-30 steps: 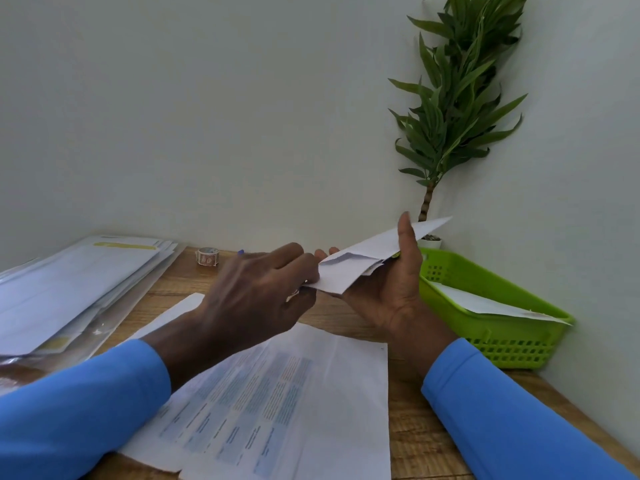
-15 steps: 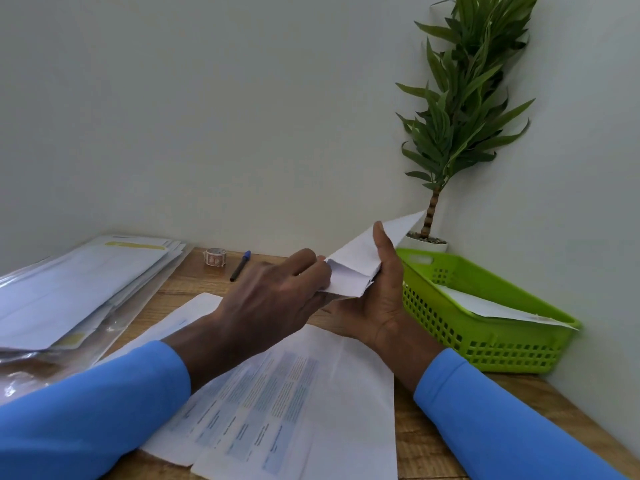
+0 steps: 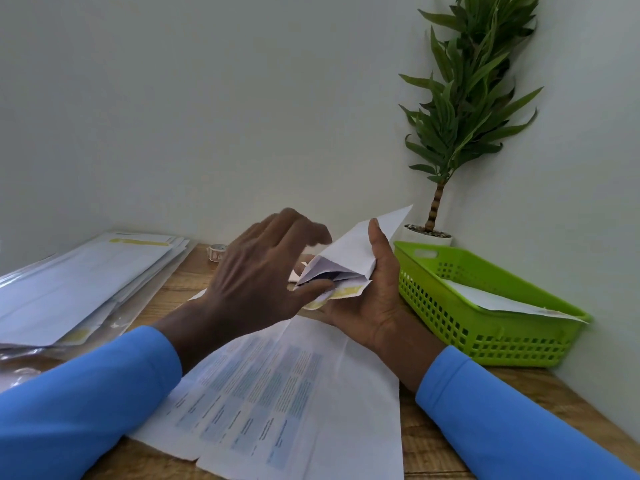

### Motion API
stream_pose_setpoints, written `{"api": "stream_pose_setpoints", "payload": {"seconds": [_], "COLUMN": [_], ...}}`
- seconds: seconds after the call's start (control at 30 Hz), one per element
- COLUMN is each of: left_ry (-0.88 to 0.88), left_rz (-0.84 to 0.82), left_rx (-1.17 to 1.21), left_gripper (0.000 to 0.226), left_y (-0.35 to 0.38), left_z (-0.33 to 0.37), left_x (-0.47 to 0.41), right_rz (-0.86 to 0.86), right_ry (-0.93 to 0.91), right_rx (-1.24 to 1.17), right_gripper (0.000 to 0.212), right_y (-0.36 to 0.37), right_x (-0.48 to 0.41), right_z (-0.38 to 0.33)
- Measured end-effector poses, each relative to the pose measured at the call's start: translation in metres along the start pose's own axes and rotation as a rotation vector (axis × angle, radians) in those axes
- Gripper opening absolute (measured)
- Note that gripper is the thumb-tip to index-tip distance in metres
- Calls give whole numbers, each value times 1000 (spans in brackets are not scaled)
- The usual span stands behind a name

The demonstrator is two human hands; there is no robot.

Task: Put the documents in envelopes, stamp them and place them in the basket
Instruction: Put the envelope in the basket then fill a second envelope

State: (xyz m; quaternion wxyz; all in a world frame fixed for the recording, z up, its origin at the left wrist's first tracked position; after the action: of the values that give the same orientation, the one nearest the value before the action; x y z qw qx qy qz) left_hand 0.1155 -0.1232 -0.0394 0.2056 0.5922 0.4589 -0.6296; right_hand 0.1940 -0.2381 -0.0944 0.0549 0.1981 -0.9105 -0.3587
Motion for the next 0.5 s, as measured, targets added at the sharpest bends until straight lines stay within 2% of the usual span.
{"api": "stream_pose_setpoints", "payload": {"seconds": [0.03,0.1,0.23,0.37,0.5], "left_ry": [-61,-123,-119,-158,-250], "left_rz": [-16,-39,-78,-87,-45], "left_rx": [35,45,-26,-99,-99], "left_gripper": [56,61,64,63,50], "left_y": [0,2,3,4,2], "left_z": [-4,-9,-13,-17,-23], "left_x": [0,1,4,7,9], "right_rz": [6,4,-48,-103,-131], "right_ry": [-3,-13,-12,16,-17], "right_rx": [-7,13,15,-26,86], "right_gripper": [103,83,55,56,55], "right_y": [-2,-2,10,20,18], "right_x": [0,1,7,9,6], "right_z": [0,1,10,19,19]}}
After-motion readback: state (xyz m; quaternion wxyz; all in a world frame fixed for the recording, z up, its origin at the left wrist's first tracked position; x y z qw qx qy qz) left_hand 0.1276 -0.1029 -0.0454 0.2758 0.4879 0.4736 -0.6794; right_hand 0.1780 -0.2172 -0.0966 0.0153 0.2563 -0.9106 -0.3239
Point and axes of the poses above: each hand's wrist, its own x-axis away from the middle knuckle, its own y-axis out of the palm, z = x × y, the point moved 6 cm from there along -x, towards the middle knuckle, and after that the axes turned 5 degrees about z, right-handed, at the moved point
